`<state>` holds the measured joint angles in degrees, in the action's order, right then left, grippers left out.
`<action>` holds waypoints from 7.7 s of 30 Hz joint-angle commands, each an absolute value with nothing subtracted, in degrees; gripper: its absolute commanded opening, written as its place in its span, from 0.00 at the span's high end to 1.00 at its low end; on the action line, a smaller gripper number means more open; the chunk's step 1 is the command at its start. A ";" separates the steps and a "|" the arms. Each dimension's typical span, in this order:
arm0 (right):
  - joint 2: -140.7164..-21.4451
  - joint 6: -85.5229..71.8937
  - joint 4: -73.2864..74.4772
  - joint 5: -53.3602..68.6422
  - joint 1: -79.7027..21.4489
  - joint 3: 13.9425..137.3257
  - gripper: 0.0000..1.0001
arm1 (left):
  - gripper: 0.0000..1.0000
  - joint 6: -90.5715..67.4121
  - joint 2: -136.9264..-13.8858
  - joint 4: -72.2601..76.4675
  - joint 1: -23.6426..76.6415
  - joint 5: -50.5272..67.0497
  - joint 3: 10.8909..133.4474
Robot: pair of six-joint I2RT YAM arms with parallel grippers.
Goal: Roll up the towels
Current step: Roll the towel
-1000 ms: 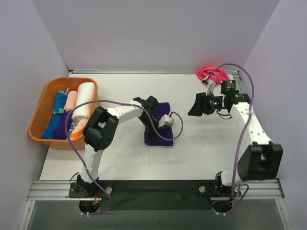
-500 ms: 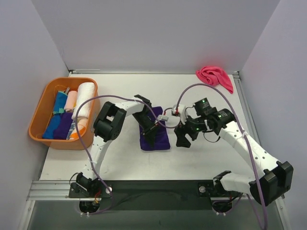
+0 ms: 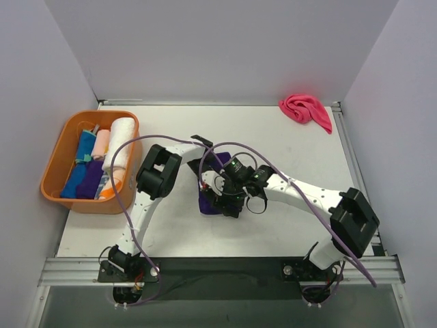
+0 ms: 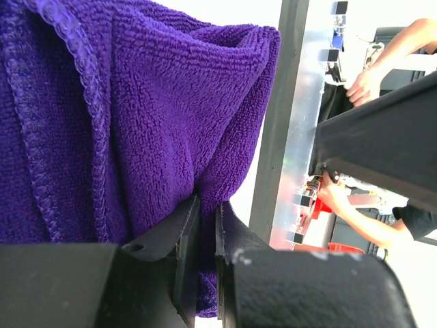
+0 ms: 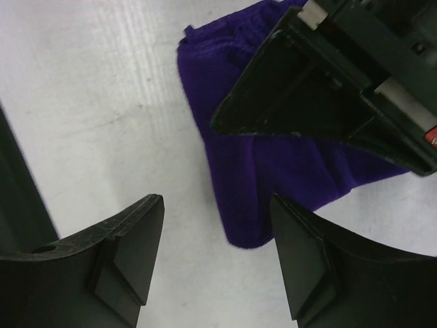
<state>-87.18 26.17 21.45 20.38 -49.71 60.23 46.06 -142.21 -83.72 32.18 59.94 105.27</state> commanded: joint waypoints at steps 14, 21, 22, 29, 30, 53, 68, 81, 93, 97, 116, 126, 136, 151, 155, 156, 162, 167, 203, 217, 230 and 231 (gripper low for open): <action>-95.88 31.99 5.36 18.72 -50.54 50.98 0.53 | 0.91 52.56 -147.48 -87.01 30.15 52.82 108.54; -97.73 27.78 11.06 21.70 -50.19 54.75 1.00 | 0.77 53.00 -144.68 -85.70 28.74 53.96 109.95; -97.73 27.16 12.47 23.01 -49.49 55.36 1.00 | 0.75 52.56 -142.84 -84.65 28.48 54.05 109.78; -100.54 21.89 23.64 33.83 -45.89 61.34 1.00 | 0.65 48.08 -138.87 -79.89 23.91 53.88 112.14; -100.98 21.54 24.25 35.84 -45.18 61.78 1.00 | 0.63 47.90 -139.04 -80.15 23.47 53.79 113.37; -124.44 25.22 48.86 59.23 -30.59 81.63 1.00 | 0.56 30.33 -125.52 -62.51 9.06 54.76 117.96; -137.90 24.87 59.32 66.17 -29.36 92.63 0.97 | 0.42 54.22 -87.90 -37.75 29.16 32.57 70.36; -142.12 30.14 67.14 69.52 -28.13 96.76 0.95 | 0.42 62.67 -92.10 -24.87 49.65 19.34 59.85; -138.79 29.18 68.03 68.03 -25.23 98.61 0.73 | 0.85 55.73 -100.55 -29.08 50.36 20.74 58.54; -135.80 27.69 68.12 65.48 -21.63 101.33 0.64 | 0.91 52.04 -100.81 -32.59 50.27 23.37 58.09; -94.51 29.09 60.21 54.58 -2.46 80.69 0.50 | 0.93 46.58 -130.40 -68.81 34.63 45.88 98.49; -80.17 28.04 55.64 43.89 -13.60 70.76 0.50 | 0.91 47.02 -145.62 -79.18 32.96 45.71 116.70; -78.57 23.29 39.57 24.73 -34.88 67.86 0.32 | 0.85 50.54 -155.47 -90.25 32.08 46.76 128.14; -92.10 37.26 6.08 5.62 -47.72 54.58 0.27 | 0.82 51.50 -155.65 -90.35 31.82 46.93 128.06; -95.27 36.57 7.12 7.90 -47.72 54.67 0.46 | 0.82 51.24 -155.83 -90.44 31.82 47.02 128.41; -95.62 36.30 7.47 9.65 -47.72 54.67 0.53 | 0.82 51.15 -155.83 -90.35 31.64 47.11 128.50; -99.40 35.33 12.47 14.06 -47.81 57.91 0.76 | 0.78 50.19 -155.22 -89.04 31.20 47.81 127.80; -103.26 34.63 24.94 23.17 -45.36 65.47 1.00 | 0.68 47.47 -149.43 -83.07 30.15 48.78 120.00; -121.63 38.67 53.85 41.64 -36.74 86.02 1.00 | 0.39 21.60 -86.16 -26.90 11.24 47.56 81.76; -131.49 35.16 60.47 54.22 -33.49 95.90 1.00 | 0.34 50.17 -67.41 -29.63 33.82 32.17 52.65; -132.27 33.13 58.62 55.81 -32.43 96.15 1.00 | 0.32 54.86 -79.62 -13.55 44.03 26.39 45.97; -132.19 33.13 58.71 55.81 -32.43 96.15 1.00 | 0.32 53.97 -80.41 -12.67 44.56 25.93 46.05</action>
<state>-131.07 32.95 58.50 56.29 -32.27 96.42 54.59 -79.02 -20.47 43.13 29.02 45.98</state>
